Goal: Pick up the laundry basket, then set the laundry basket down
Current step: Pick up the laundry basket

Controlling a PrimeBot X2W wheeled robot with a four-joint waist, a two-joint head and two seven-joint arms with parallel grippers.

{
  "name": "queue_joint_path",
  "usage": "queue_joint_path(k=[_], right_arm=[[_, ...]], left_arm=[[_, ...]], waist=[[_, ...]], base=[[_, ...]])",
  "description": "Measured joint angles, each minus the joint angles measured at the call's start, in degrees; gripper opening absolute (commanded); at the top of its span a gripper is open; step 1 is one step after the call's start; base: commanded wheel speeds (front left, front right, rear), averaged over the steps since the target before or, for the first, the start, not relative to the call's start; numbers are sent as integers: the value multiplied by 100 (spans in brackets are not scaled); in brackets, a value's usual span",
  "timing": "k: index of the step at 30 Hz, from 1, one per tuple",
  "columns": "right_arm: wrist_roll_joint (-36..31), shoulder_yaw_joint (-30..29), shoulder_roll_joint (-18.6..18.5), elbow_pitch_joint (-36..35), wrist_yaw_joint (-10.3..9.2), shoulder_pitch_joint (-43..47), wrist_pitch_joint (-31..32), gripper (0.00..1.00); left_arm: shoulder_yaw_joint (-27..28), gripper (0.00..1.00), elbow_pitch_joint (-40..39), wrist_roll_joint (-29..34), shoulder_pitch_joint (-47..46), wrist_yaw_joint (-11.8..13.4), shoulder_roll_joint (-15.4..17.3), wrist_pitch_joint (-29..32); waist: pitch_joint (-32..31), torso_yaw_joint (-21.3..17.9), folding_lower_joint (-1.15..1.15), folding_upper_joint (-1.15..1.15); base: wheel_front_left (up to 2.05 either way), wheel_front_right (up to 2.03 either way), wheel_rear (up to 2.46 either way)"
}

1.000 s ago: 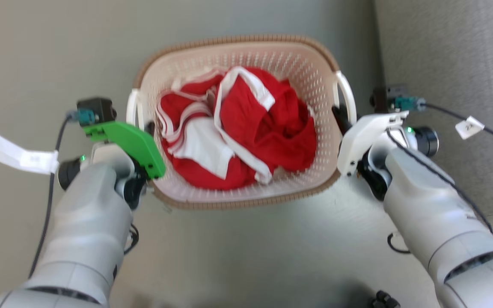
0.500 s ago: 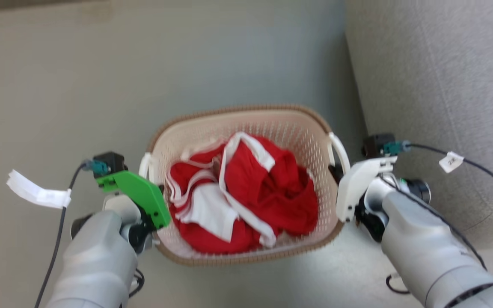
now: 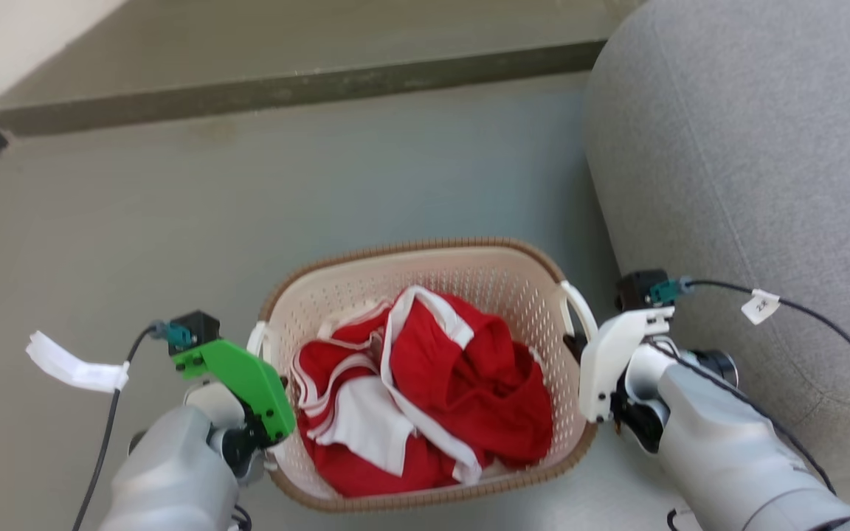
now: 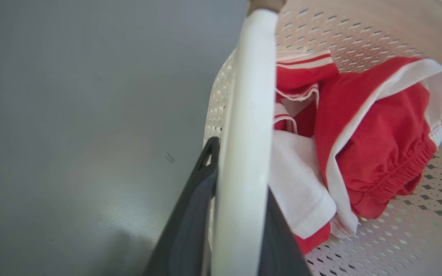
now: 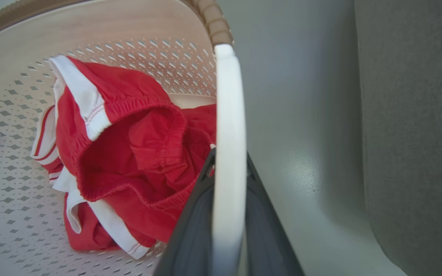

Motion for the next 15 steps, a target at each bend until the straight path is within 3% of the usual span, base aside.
queue_joint_path(k=[15], right_arm=[[350, 290, -14, -110, -7, 592, 483, 0]], left_arm=[[-29, 0, 32, -246, 617, 0, 9, 383]], waist=[[-867, -18, 0, 0]], base=[[0, 0, 0]])
